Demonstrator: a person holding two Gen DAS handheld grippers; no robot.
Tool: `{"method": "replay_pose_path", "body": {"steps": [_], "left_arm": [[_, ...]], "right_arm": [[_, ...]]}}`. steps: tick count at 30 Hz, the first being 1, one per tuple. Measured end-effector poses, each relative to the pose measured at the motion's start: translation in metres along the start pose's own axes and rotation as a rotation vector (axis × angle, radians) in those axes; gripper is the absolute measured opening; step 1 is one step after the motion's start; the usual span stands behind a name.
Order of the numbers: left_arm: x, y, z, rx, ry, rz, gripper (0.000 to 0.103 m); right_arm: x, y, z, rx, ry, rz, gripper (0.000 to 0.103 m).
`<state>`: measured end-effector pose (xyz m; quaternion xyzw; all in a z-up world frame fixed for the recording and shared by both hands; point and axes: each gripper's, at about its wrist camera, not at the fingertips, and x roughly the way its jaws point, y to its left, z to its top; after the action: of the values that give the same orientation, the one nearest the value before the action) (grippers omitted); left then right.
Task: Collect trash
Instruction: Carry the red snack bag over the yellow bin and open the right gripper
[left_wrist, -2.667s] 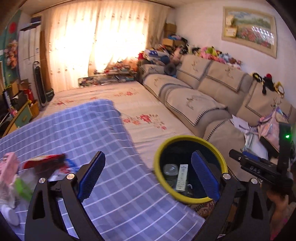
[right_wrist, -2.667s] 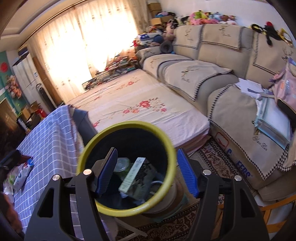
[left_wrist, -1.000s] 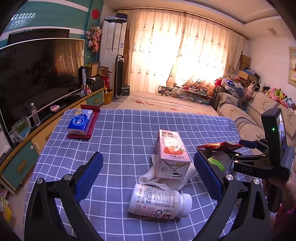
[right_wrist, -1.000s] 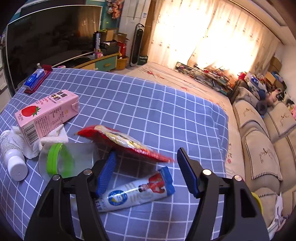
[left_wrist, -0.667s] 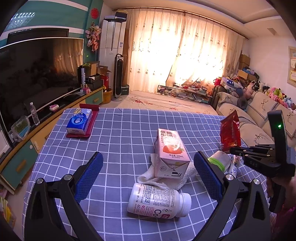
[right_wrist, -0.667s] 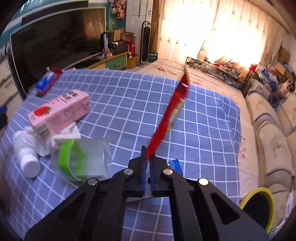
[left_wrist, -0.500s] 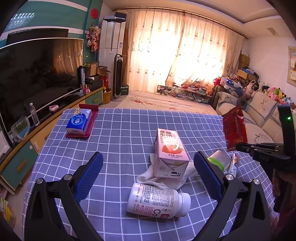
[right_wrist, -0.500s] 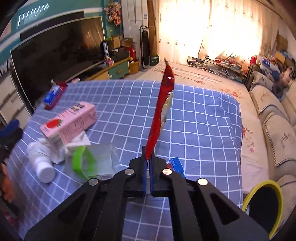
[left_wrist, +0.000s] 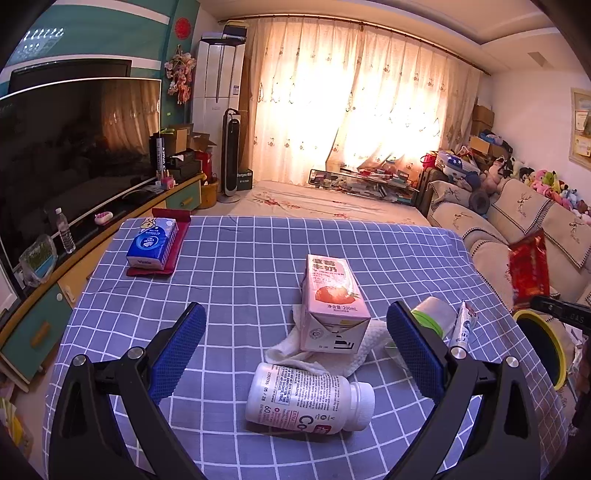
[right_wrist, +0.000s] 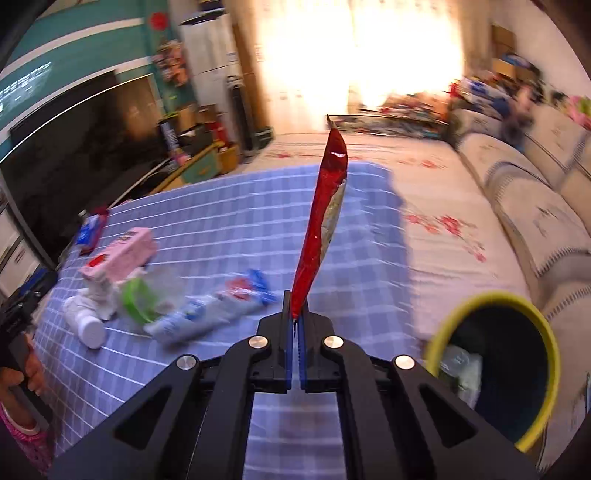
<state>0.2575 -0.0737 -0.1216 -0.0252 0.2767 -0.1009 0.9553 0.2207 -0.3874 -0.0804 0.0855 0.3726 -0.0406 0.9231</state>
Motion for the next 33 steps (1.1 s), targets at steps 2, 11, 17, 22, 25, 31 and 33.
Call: {"method": "replay_pose_path", "body": {"steps": [2,11,17,22,25,31,33], "left_arm": [[-0.001,-0.001,0.0,0.002,-0.001,-0.002,0.097],[0.0,-0.003,-0.001,0.016,0.002,-0.01,0.097],[0.0,-0.005,-0.001,0.02,0.006,-0.015,0.097],[0.0,-0.005,-0.001,0.02,0.006,-0.019,0.097],[-0.001,-0.006,-0.001,0.022,0.003,-0.024,0.097],[0.001,-0.012,-0.003,0.033,0.019,-0.063,0.097],[0.001,-0.02,-0.005,0.055,0.021,-0.068,0.097]], "right_arm": [[-0.005,-0.027,-0.009,0.054,0.01,-0.053,0.002],[0.001,-0.113,-0.048,0.228,0.096,-0.219,0.002],[0.01,-0.133,-0.061,0.265,0.129,-0.259,0.003],[0.014,-0.136,-0.065,0.264,0.146,-0.286,0.012],[0.009,-0.136,-0.065,0.27,0.141,-0.315,0.019],[-0.017,-0.119,-0.045,0.275,0.014,-0.267,0.026],[-0.023,-0.108,-0.036,0.263,-0.041,-0.234,0.027]]}}
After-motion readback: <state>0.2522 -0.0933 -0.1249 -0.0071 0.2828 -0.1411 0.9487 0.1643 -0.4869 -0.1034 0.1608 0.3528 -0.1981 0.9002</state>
